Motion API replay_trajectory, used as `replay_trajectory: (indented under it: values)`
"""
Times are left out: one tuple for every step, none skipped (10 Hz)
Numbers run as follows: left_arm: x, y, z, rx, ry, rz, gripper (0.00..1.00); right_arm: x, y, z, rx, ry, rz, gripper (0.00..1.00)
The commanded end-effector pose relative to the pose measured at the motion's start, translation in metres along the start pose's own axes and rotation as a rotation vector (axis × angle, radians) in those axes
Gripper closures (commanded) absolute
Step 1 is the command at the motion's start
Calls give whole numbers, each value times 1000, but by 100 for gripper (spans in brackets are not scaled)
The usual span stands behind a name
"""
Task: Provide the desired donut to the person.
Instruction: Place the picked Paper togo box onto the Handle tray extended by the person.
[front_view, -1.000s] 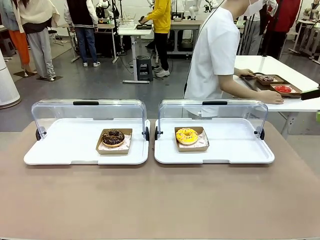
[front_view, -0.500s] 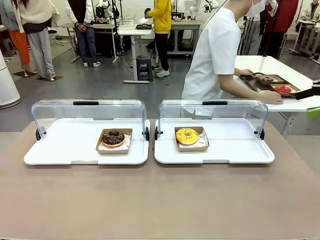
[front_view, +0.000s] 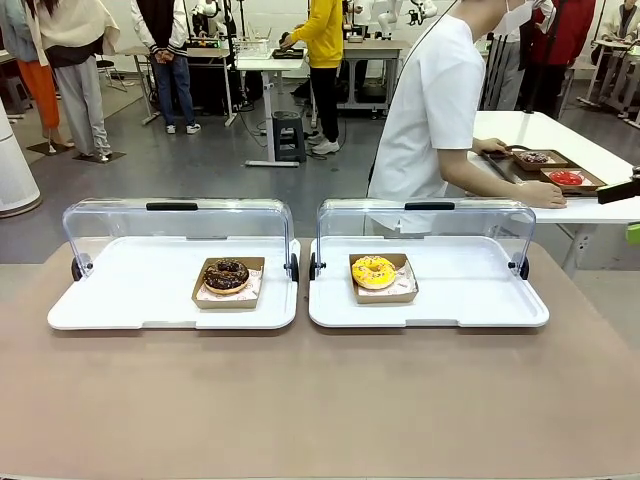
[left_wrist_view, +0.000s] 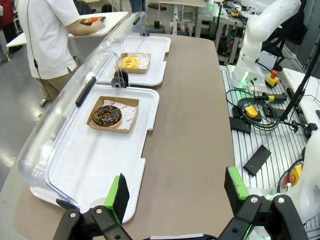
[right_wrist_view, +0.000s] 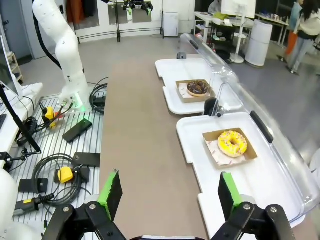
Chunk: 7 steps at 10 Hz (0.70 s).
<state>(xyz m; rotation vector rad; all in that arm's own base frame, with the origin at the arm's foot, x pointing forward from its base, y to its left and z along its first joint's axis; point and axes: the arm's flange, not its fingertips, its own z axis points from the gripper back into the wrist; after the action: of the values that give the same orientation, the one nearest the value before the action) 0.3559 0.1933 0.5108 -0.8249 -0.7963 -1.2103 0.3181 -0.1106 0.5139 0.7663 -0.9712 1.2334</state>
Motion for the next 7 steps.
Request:
replay_trajectory:
  values:
    - [1,-1,1,3,-18,-12,0,-1,-2,0,1,-19,15,0]
    - [1,-1,1,3,-18,-12,0,-1,-2,0,1,-19,15,0]
    - [1,-1,1,3,-18,-12,0,-1,-2,0,1,-19,15,0]
    - [1,-1,1,3,-18,-12,0,-1,-2,0,1,-19,15,0]
    - [1,-1,1,3,-18,-12,0,-1,-2,0,1,-19,15,0]
    - [1,-1,1,3,-18,-12,0,-1,-2,0,1,-19,15,0]
    - [1,-1,1,3,-18,-12,0,-1,-2,0,1,-19,15,0]
